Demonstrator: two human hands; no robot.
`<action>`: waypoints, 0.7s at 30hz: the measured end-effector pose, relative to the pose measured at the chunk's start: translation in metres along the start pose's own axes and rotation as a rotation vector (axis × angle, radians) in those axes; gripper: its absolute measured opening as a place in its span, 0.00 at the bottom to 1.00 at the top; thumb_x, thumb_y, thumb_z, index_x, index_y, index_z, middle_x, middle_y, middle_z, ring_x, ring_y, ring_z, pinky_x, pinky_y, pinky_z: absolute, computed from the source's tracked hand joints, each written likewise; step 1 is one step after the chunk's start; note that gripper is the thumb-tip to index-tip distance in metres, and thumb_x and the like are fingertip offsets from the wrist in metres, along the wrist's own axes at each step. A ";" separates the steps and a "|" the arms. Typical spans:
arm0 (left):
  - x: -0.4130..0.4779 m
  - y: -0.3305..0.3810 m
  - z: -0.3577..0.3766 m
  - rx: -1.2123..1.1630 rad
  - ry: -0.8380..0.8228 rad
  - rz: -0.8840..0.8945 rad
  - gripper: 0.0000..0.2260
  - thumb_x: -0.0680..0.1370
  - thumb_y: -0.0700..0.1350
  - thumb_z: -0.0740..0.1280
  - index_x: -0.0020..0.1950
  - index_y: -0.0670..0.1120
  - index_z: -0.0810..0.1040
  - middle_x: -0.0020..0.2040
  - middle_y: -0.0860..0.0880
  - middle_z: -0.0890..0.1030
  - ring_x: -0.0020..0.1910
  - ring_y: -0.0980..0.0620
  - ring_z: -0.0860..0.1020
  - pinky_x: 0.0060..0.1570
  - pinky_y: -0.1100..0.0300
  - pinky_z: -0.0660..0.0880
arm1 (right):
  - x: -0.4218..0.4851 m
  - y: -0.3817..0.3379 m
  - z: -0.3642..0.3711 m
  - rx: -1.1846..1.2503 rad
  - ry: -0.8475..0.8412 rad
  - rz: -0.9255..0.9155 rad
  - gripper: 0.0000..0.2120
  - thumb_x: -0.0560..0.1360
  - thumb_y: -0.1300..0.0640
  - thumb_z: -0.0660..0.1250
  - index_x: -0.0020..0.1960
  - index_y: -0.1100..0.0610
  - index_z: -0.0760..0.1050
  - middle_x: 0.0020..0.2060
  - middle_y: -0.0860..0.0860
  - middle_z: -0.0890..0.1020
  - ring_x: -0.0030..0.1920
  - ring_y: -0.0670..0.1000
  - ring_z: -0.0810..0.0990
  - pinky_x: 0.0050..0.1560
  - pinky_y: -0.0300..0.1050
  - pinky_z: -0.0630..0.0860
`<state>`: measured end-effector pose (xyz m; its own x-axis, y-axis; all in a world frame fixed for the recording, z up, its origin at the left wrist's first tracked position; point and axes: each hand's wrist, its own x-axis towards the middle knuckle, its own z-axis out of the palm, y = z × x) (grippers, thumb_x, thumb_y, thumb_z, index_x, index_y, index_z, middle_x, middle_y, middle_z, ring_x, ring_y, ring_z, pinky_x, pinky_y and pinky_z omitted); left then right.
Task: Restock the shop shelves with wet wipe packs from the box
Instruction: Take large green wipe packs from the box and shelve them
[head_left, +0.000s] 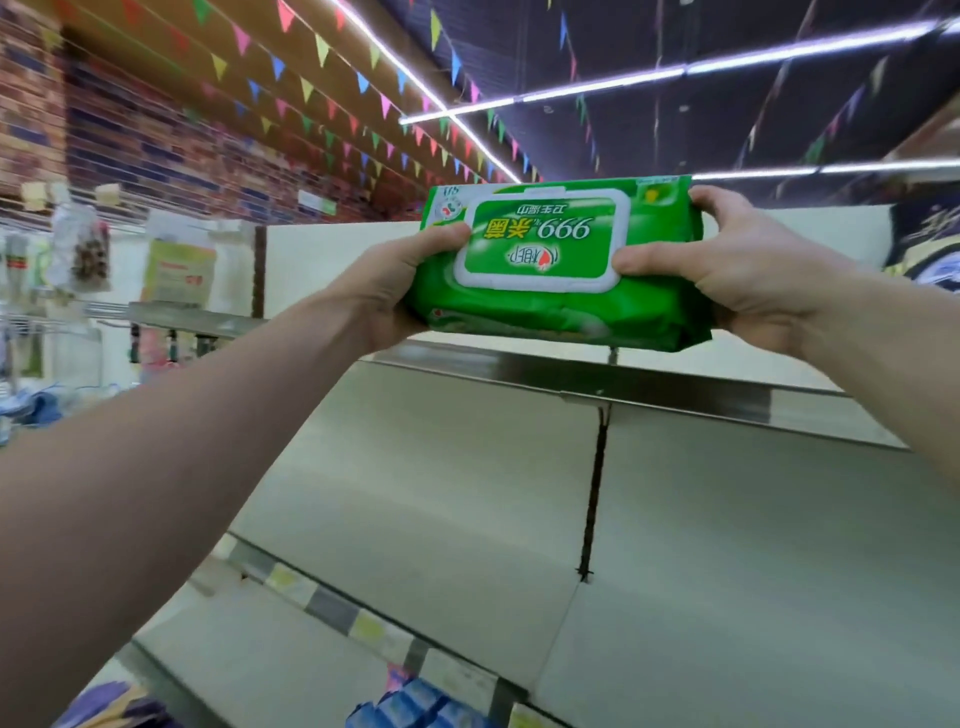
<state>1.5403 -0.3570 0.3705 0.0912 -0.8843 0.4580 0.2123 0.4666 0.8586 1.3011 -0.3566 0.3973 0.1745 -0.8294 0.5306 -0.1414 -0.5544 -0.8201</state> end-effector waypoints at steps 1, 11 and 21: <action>0.008 -0.001 0.007 0.009 -0.012 0.007 0.08 0.78 0.43 0.65 0.55 0.43 0.78 0.48 0.44 0.85 0.43 0.46 0.84 0.39 0.51 0.82 | 0.005 0.001 -0.007 -0.006 0.003 -0.001 0.43 0.66 0.62 0.77 0.74 0.51 0.58 0.57 0.52 0.79 0.48 0.54 0.83 0.42 0.52 0.81; 0.087 -0.018 0.027 0.086 -0.144 -0.008 0.15 0.78 0.41 0.64 0.64 0.43 0.76 0.56 0.44 0.83 0.49 0.47 0.83 0.42 0.51 0.82 | 0.059 0.026 -0.038 -0.092 0.057 0.005 0.45 0.65 0.65 0.77 0.75 0.51 0.58 0.60 0.51 0.78 0.50 0.53 0.83 0.47 0.53 0.81; 0.173 -0.046 0.035 0.273 -0.325 -0.050 0.18 0.74 0.36 0.69 0.64 0.42 0.74 0.54 0.45 0.83 0.48 0.46 0.83 0.38 0.52 0.81 | 0.103 0.062 -0.059 -0.309 0.035 0.148 0.29 0.65 0.68 0.74 0.60 0.49 0.70 0.52 0.51 0.82 0.50 0.52 0.83 0.48 0.53 0.80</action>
<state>1.5127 -0.5309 0.4187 -0.2330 -0.8744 0.4255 -0.0612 0.4499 0.8910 1.2530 -0.4802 0.4138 0.0969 -0.9015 0.4218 -0.4526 -0.4174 -0.7880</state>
